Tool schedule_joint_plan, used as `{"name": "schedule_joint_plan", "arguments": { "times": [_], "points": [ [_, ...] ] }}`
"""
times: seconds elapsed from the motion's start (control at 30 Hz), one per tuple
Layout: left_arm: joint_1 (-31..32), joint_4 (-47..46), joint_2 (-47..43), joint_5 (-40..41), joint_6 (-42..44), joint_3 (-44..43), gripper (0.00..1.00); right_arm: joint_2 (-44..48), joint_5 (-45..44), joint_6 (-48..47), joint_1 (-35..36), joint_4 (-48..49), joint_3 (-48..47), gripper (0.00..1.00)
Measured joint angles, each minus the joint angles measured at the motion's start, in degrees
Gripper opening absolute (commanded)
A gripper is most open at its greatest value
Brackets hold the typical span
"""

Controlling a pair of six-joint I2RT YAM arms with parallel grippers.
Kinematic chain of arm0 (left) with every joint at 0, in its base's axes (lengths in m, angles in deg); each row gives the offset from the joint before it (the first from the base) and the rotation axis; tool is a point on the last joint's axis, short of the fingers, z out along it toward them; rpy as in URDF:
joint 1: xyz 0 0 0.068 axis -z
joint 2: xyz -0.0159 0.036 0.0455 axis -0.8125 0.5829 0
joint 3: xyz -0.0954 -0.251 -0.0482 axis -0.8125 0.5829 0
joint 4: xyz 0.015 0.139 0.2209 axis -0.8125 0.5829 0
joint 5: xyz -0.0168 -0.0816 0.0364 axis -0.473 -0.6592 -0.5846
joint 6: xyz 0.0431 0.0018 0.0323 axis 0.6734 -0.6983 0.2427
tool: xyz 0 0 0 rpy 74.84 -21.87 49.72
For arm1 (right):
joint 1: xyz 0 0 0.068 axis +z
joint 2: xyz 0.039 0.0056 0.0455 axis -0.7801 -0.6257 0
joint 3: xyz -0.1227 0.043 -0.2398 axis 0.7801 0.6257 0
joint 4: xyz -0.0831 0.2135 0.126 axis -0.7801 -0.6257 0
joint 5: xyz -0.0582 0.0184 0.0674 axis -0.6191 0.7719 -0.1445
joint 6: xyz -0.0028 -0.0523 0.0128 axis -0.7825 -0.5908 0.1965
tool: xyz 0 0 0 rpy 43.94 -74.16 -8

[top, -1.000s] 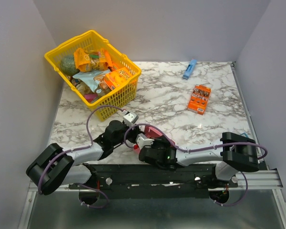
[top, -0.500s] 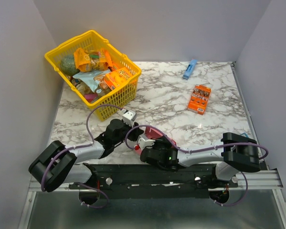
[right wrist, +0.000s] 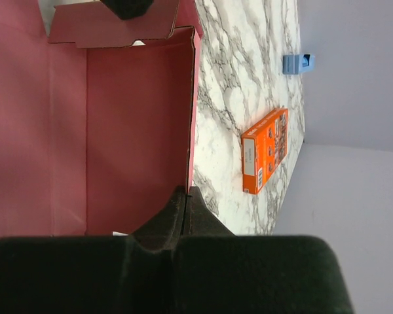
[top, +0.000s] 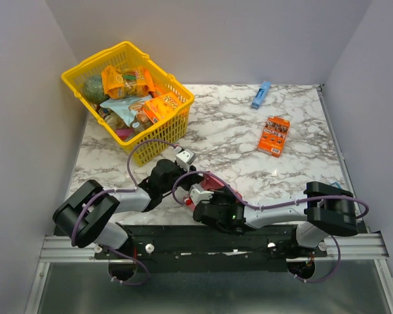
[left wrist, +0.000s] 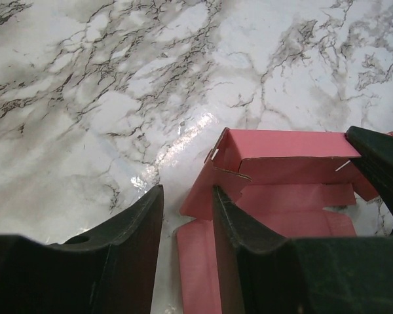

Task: Fold the paper box

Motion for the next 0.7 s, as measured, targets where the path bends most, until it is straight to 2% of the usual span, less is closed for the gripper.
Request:
{"name": "schedule_joint_plan", "arguments": {
  "times": [0.43, 0.7],
  "points": [
    [-0.26, -3.58, 3.72, -4.79, 1.01, -1.4, 0.36, 0.07, -0.35, 0.7, -0.11, 0.09, 0.61, 0.01],
    [-0.26, -3.78, 3.72, -5.07, 1.01, -1.38, 0.34, 1.03, -0.33, 1.09, -0.44, 0.13, 1.27, 0.01]
  ]
}}
